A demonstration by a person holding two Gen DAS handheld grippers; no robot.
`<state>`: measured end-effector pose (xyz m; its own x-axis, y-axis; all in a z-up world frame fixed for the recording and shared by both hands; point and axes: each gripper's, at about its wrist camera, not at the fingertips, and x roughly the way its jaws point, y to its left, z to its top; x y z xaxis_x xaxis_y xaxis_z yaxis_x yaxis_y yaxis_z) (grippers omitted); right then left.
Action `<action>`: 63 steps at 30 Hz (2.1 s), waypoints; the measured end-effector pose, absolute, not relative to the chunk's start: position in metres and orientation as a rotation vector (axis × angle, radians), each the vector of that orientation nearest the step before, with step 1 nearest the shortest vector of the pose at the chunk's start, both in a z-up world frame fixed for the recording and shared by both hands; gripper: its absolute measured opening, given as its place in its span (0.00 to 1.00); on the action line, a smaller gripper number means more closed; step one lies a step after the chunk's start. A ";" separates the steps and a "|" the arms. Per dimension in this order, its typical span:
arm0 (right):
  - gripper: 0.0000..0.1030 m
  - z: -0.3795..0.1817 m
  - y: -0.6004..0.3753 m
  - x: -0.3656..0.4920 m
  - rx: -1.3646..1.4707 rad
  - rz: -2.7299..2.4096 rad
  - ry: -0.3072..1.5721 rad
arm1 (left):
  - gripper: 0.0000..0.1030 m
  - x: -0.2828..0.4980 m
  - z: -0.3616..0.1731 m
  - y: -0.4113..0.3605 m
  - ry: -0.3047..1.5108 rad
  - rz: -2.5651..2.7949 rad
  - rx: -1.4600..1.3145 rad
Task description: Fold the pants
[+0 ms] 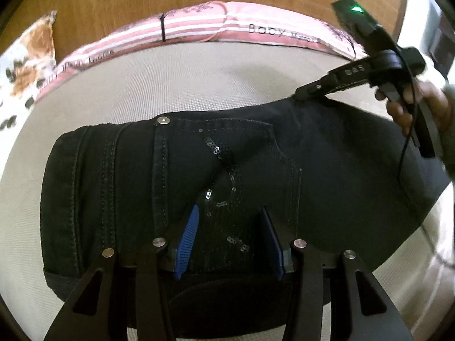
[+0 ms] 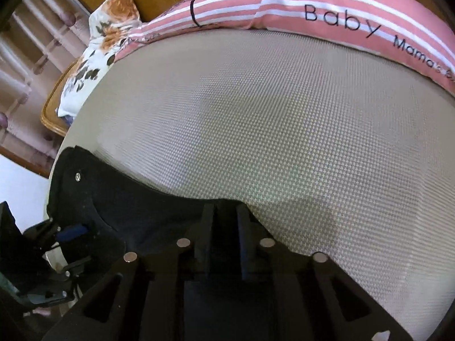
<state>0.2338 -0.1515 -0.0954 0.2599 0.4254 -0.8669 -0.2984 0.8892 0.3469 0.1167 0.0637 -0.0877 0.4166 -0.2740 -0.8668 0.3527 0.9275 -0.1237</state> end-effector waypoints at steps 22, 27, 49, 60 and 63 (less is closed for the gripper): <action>0.26 -0.089 -0.170 0.175 0.057 0.215 1.153 | 0.49 0.148 -0.087 0.105 1.074 -0.278 0.075; 0.26 -0.079 -0.173 0.137 0.096 0.229 1.153 | 0.49 0.134 -0.084 0.114 1.100 -0.292 -0.012; 0.30 -0.071 -0.258 -0.008 0.258 0.043 1.108 | 0.63 0.100 -0.022 0.045 1.007 -0.291 0.048; 0.31 -0.062 -0.378 -0.074 0.501 -0.194 1.045 | 0.63 0.095 -0.049 -0.069 1.068 -0.461 0.167; 0.32 -0.067 -0.409 -0.096 0.553 -0.286 1.030 | 0.63 0.090 -0.057 -0.089 1.074 -0.482 0.179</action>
